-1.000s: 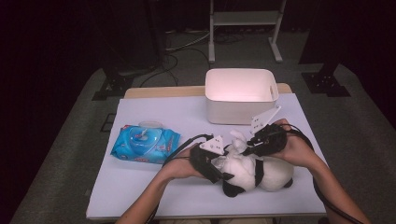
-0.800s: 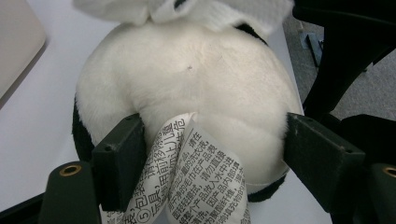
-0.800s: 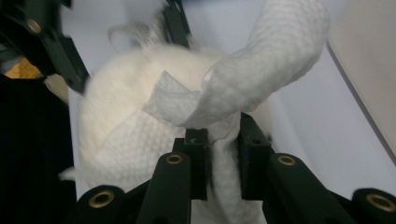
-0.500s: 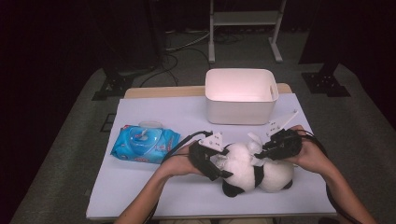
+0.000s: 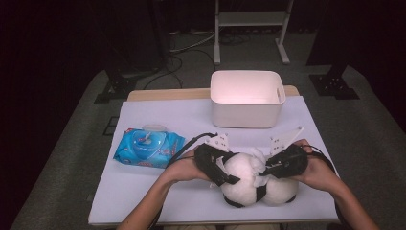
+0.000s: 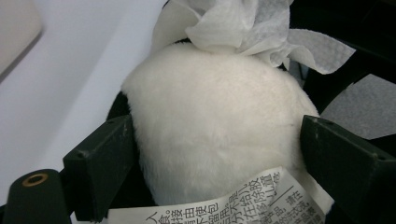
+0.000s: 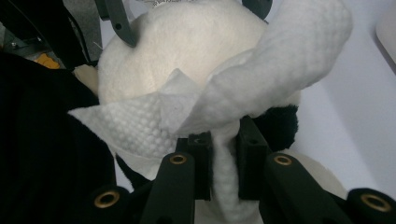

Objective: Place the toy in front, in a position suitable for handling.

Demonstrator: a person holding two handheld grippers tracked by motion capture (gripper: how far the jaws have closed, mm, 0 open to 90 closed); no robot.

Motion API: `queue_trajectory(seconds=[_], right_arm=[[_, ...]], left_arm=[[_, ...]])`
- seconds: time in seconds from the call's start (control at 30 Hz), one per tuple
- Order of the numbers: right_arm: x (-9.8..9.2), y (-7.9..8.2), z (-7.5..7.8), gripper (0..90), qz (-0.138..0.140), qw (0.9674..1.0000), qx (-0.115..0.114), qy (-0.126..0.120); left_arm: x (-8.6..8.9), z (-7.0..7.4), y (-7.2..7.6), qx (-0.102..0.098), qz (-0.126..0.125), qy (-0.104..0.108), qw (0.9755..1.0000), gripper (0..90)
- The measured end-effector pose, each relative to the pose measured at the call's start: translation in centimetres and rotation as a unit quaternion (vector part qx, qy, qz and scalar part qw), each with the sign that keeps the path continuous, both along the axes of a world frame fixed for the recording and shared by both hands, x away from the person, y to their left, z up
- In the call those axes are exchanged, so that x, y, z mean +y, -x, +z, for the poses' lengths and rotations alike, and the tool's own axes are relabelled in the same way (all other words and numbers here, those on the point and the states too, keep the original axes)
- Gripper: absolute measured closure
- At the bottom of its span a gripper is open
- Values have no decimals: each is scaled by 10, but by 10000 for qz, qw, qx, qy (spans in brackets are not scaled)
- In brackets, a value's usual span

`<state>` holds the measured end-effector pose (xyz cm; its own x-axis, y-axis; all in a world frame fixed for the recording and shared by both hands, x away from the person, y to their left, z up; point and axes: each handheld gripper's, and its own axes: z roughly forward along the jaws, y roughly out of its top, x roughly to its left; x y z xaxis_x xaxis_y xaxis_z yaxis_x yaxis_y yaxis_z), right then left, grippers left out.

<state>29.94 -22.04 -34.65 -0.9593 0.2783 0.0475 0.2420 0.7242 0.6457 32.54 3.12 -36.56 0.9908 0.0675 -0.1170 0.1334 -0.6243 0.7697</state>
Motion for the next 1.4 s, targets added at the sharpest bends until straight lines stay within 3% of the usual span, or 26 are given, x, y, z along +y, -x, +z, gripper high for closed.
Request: queue_trajectory(seconds=[0.23,0.43,0.67,0.93,1.2,1.4], right_arm=[[4,1,11,784,131,9998,-111,66],[32,-9,25,784,436,9989,-171,34],[57,-18,27,783,681,9976,-79,6],[31,-20,25,780,416,9989,54,-191],[-2,-22,13,780,51,9997,194,-125],[-9,-29,9,779,-96,9996,271,-35]], left_arm=[[-7,5,9,-275,-144,-156,9994,151],[-10,6,12,-377,-190,-189,9989,151],[-10,7,15,-483,-224,-211,9984,166],[-12,8,16,-537,-277,-180,9980,173],[-12,8,15,-525,-275,-207,9980,173],[-13,9,15,-539,-296,-262,9978,173]])
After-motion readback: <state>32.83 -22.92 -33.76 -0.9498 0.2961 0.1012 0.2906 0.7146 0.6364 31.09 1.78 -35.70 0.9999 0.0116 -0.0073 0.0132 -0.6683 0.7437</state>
